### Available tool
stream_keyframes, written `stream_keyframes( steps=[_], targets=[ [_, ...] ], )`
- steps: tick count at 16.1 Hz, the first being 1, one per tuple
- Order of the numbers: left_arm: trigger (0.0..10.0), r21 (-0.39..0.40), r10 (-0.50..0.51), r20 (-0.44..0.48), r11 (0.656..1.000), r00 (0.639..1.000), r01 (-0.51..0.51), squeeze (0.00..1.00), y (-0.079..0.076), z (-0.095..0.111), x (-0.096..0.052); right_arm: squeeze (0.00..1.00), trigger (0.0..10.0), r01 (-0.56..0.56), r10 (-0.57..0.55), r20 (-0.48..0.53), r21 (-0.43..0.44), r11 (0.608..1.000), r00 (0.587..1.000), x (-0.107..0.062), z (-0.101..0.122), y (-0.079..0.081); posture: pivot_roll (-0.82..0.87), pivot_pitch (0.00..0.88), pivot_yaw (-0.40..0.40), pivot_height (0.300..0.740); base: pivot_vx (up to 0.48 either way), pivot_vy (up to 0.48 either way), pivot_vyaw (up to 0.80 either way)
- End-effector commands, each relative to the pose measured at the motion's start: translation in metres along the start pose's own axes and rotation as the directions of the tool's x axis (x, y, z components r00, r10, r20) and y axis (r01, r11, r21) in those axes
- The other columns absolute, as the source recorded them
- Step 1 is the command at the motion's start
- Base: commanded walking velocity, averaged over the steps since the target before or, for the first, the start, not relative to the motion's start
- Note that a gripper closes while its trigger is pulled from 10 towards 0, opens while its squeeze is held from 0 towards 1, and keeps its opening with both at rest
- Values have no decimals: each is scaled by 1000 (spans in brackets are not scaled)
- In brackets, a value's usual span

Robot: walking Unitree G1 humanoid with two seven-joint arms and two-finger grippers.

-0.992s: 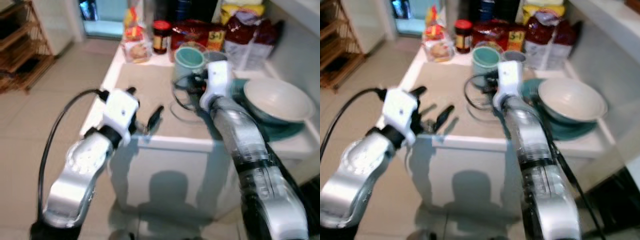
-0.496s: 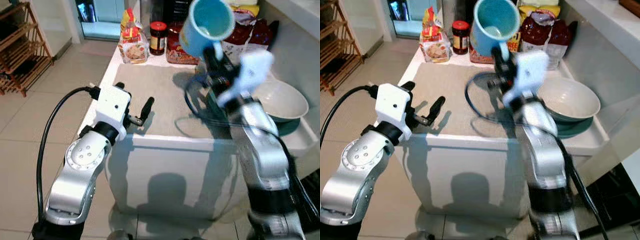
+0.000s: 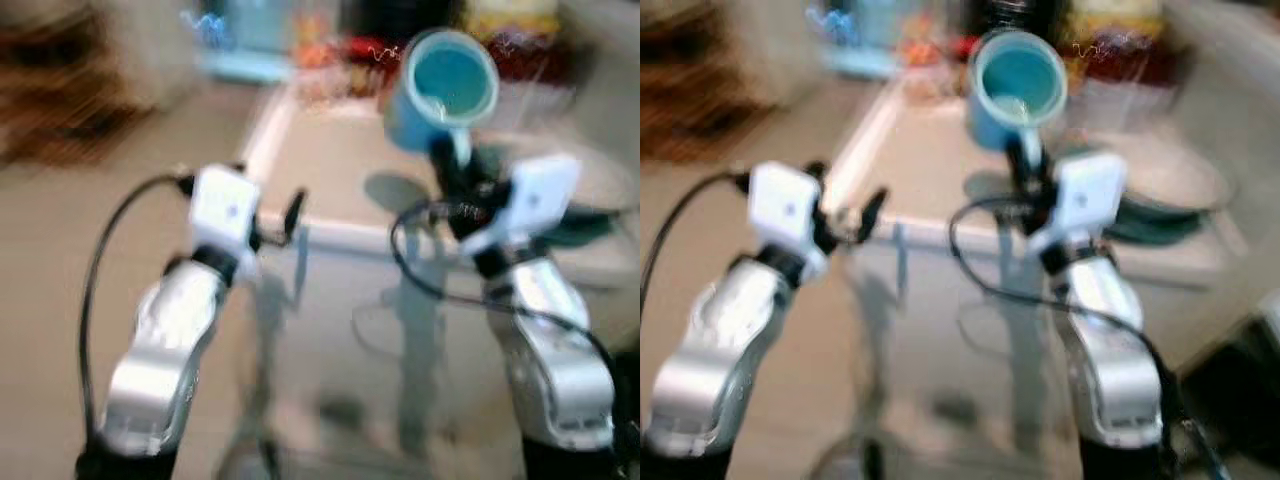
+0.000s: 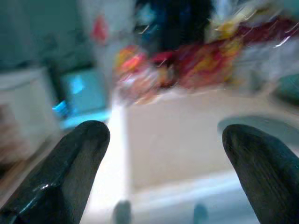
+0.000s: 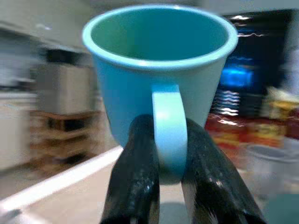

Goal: Setting the table

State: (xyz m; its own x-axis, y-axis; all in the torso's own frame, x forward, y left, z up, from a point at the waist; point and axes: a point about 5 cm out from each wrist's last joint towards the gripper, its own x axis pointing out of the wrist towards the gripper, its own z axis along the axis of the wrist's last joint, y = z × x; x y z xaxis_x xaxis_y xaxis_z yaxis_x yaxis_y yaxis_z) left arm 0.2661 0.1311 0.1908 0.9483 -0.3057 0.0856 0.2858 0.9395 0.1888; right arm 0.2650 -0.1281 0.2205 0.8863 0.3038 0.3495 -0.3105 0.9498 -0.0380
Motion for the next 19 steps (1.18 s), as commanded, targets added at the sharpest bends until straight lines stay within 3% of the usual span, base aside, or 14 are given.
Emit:
stream_keyframes(
  steps=[1, 6, 10, 15, 19],
  targets=[
    [10000, 17, -5, 32, 1000, 999, 4, 0, -1, 9, 6, 0, 10000, 19, -19, 5, -18, 1000, 1000, -2, 4, -4, 58, 11, -31, 740, 0, -326, 0],
    [10000, 13, 23, 26, 1000, 999, -24, 0, -2, 5, 12, 0, 10000, 9, -23, -119, -113, 994, 993, -15, -19, -5, 43, 16, -32, 740, 0, -443, 0],
    [10000, 20, 31, 8, 999, 999, -31, 0, -6, 0, 7, 0, 10000, 33, -45, -156, -83, 996, 987, -20, -25, -7, 29, 64, -67, 740, 0, -448, 0],
    [10000, 12, 41, -23, 999, 999, -41, 0, -13, -6, -5, 0, 10000, -16, 7, -178, -53, 998, 984, -29, -21, -1, 21, 113, -90, 740, 0, -444, 0],
    [10000, 16, 26, -31, 1000, 999, -25, 0, -14, -9, 2, 0, 10000, -8, -1, -180, -49, 999, 984, -27, -26, -2, 41, 114, -65, 740, 0, -443, 0]
  ],
)
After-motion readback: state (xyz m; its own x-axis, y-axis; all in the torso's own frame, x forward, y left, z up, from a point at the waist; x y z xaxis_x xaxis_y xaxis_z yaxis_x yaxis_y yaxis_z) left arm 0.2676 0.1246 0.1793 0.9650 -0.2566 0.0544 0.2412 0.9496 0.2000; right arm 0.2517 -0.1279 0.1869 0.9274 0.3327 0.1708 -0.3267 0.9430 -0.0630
